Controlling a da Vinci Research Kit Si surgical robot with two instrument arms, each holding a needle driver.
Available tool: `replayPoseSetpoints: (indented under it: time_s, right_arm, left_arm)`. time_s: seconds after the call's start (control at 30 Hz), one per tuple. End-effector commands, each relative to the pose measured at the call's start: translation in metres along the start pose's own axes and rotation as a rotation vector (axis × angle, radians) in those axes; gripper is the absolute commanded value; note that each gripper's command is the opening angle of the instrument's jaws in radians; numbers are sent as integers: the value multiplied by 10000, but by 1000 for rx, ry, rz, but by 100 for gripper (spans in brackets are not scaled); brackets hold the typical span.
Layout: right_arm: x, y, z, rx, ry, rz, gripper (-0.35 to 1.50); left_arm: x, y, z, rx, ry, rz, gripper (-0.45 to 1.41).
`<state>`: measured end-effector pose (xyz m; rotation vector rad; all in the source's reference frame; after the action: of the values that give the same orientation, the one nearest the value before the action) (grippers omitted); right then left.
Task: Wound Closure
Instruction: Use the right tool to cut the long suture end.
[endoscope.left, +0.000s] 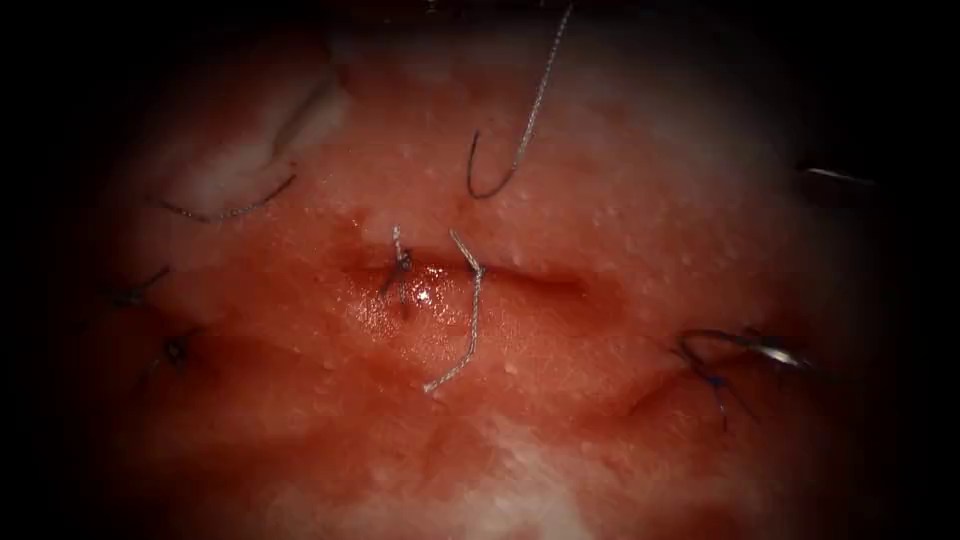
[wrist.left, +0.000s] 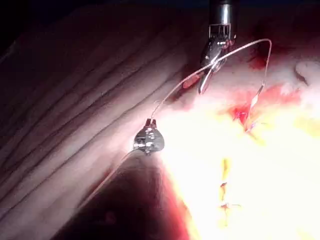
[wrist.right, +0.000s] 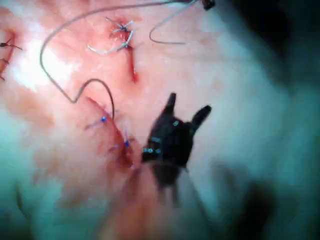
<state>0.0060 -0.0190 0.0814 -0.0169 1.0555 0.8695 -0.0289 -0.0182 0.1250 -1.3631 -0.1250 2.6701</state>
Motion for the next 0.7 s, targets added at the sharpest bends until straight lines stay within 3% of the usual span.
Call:
replayPoseSetpoints:
  time_s: [0.03, 0.07, 0.1, 0.13, 0.17, 0.2, 0.3, 0.5, 0.7]
  right_arm:
    - [-2, -2, 2, -12, 3, 4, 138]
    - [2, -3, 2, -16, 5, 6, 140]
    - [3, -4, 2, -16, 7, 3, 140]
    - [3, -4, 2, -16, 7, 3, 140]
    - [5, -9, 4, -10, 10, 2, 140]
    - [6, -10, 5, -8, 10, 3, 140]
    - [8, -16, 10, -1, 13, 4, 141]
    - [10, -25, 16, 8, 15, 2, 143]
    - [17, -23, 15, 10, 14, -10, 143]
  left_arm:
    - [-6, -5, 7, 8, -19, 3, -45]
    - [-18, -6, 8, 8, -45, -26, -45]
    - [-21, -5, 9, 9, -53, -70, -10]
    - [-21, -5, 9, 9, -53, -70, -10]
    - [-25, -1, 10, 14, -60, -173, 66]
    - [-25, 2, 9, 17, -62, -238, 98]
    - [-19, 11, 3, 11, -47, -293, 109]
    - [-3, 31, -26, -32, 71, -325, 111]
    - [13, 75, -96, -82, 121, -333, 109]
